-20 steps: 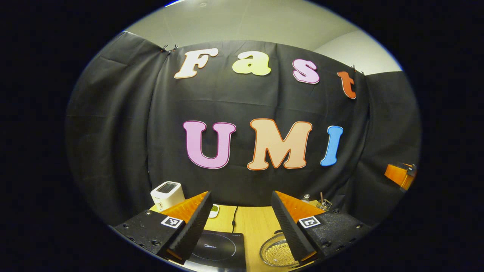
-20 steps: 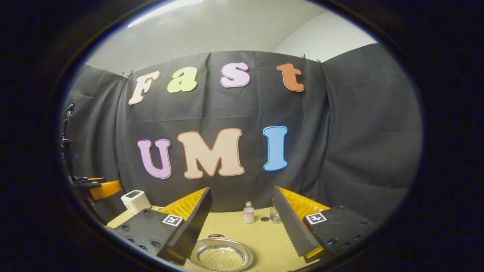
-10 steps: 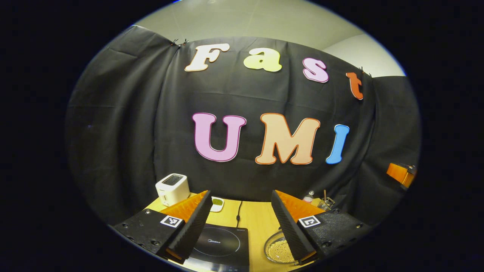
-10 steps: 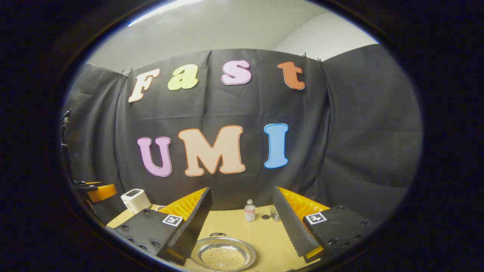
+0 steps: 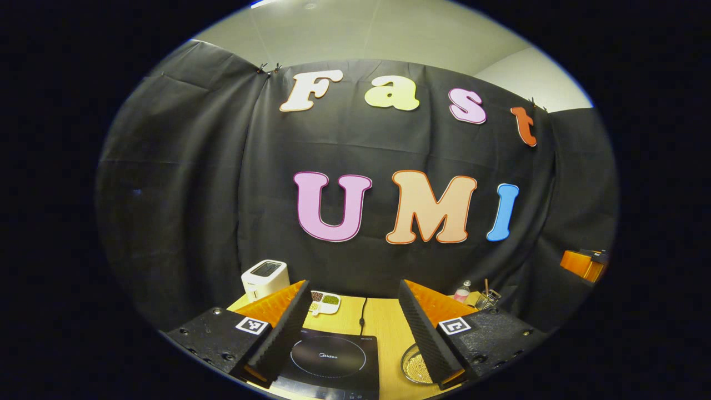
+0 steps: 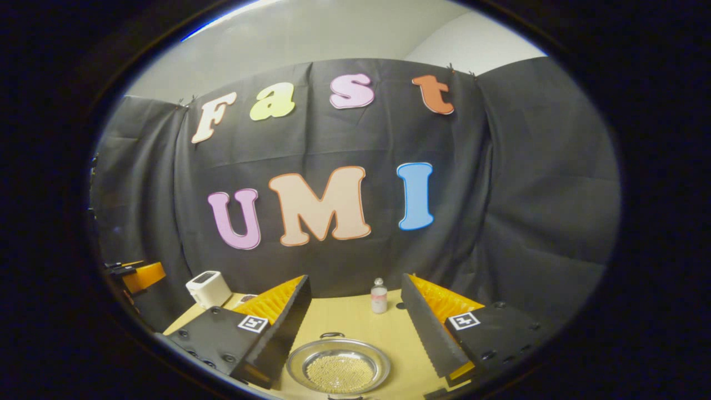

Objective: First push the handle of the pot to place it horizontally, then grasp the pot with both hands and set it on the induction cooktop.

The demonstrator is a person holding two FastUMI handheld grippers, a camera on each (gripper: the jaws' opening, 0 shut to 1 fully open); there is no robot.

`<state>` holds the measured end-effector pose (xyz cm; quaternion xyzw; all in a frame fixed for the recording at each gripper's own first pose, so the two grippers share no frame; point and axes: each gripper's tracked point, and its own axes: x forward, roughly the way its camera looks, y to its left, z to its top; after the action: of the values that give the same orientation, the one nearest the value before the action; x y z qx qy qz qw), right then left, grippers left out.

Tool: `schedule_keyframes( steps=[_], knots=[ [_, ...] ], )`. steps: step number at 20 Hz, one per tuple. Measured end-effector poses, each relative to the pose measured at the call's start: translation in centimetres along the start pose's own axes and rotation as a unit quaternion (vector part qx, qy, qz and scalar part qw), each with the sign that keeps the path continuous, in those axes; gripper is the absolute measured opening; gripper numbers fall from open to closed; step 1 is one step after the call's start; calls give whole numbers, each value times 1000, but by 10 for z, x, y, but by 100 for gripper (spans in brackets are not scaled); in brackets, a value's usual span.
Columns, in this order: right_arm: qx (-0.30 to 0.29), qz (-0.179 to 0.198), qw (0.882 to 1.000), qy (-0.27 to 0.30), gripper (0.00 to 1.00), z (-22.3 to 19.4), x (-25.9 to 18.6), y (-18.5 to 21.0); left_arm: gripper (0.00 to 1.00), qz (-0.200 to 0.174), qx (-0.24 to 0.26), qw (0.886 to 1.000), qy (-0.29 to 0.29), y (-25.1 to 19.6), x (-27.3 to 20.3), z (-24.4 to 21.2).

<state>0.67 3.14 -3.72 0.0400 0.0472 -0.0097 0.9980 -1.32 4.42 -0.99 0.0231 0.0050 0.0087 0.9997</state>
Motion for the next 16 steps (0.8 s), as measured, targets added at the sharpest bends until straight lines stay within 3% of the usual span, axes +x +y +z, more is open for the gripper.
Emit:
schedule_keyframes(
  steps=[3, 6, 7, 9, 10, 11, 12, 16],
  knots=[
    [6, 13, 999, 37, 93, -34, -3, 5, 92, 0, 5, 1000, -2, 1, -3, 0],
    [19, 27, 996, 88, 63, -73, -9, 13, 95, -2, 6, 1000, 1, 0, -5, -2],
    [25, 31, 994, 101, 59, -83, -11, 15, 95, -3, 5, 1000, 2, 0, -6, -3],
    [28, 36, 991, 126, 39, -105, -14, 18, 92, -5, 4, 1000, 5, -2, -8, -6],
    [28, 35, 989, 138, 22, -117, -16, 18, 92, -6, 3, 1000, 6, -2, -9, -9],
    [28, 39, 987, 151, 12, -128, -18, 21, 96, -7, 3, 1000, 7, -2, -9, -10],
    [24, 53, 983, 172, 2, -141, -26, 29, 92, -5, 3, 1000, 10, -1, -11, -13],
    [22, 79, 969, 235, 3, -194, -36, 44, 96, 5, 3, 1000, 15, 7, -16, -20]
  ],
)
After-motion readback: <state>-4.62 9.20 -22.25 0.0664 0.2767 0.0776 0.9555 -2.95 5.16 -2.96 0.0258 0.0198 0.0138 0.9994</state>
